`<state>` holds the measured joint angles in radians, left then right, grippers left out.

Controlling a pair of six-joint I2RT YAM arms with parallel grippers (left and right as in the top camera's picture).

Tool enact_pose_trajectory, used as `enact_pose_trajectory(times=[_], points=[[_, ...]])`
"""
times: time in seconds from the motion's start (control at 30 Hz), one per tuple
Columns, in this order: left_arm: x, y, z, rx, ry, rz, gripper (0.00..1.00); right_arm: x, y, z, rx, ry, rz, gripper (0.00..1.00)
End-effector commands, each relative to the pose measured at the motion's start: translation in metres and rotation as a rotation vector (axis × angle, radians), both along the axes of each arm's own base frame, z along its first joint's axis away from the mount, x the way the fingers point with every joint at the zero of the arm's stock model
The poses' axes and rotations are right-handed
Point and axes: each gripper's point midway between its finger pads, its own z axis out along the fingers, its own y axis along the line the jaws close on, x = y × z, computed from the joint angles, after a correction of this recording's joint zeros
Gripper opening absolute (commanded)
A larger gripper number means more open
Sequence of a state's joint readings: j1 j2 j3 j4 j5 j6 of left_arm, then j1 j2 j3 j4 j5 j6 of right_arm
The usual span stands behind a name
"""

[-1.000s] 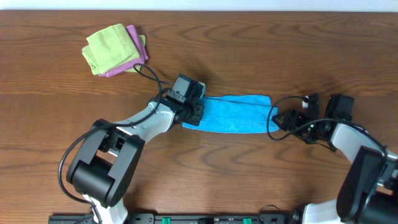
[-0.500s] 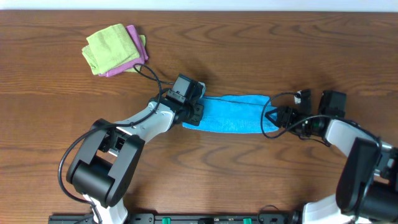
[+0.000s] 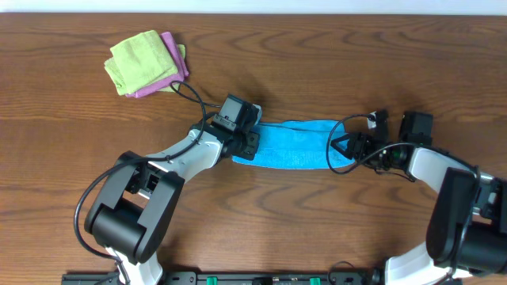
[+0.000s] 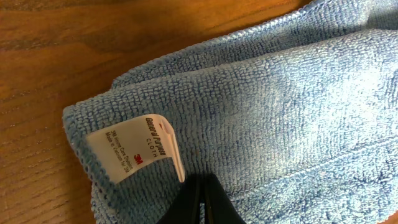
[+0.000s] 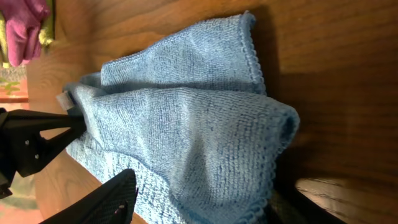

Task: Fold the cloth
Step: 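Fold the strip's right end leftward toward the left gripper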

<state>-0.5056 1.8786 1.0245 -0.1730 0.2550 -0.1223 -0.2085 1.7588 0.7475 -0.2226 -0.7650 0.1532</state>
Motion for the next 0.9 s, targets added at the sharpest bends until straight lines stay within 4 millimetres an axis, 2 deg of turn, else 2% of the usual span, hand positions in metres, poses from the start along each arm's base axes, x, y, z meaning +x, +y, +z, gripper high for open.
enact_pose_trajectory(times=[0.0, 0.07, 0.13, 0.17, 0.3, 0.33, 0.37, 0.7, 0.87], points=[[0.002, 0.001, -0.008, 0.023, 0.002, -0.014, 0.06, -0.04, -0.007, -0.053, -0.12, 0.217, -0.036, 0.6], [0.002, 0.001, -0.008, 0.023, 0.002, -0.014, 0.06, -0.04, -0.007, -0.053, -0.12, 0.219, -0.038, 0.56], [0.003, 0.001, -0.007, 0.021, -0.001, -0.014, 0.06, -0.04, -0.007, -0.053, -0.121, 0.219, -0.039, 0.46], [0.003, 0.001, -0.007, 0.021, -0.002, -0.014, 0.06, -0.04, -0.009, -0.054, -0.129, 0.221, -0.041, 0.37], [0.003, 0.001, -0.007, 0.021, -0.001, -0.014, 0.06, -0.039, -0.013, -0.056, -0.157, 0.22, -0.049, 0.13], [0.003, 0.001, -0.007, 0.021, -0.001, -0.014, 0.06, -0.038, -0.014, -0.056, -0.16, 0.217, -0.052, 0.04], [0.003, 0.001, -0.007, 0.021, -0.001, -0.014, 0.06, -0.036, -0.014, -0.056, -0.161, 0.211, -0.053, 0.02], [0.003, 0.001, -0.007, 0.021, -0.003, -0.014, 0.06, -0.001, -0.02, -0.029, -0.168, 0.167, -0.054, 0.02], [0.003, 0.001, -0.007, 0.021, -0.003, -0.014, 0.06, 0.013, -0.011, -0.011, -0.182, 0.153, 0.0, 0.02]])
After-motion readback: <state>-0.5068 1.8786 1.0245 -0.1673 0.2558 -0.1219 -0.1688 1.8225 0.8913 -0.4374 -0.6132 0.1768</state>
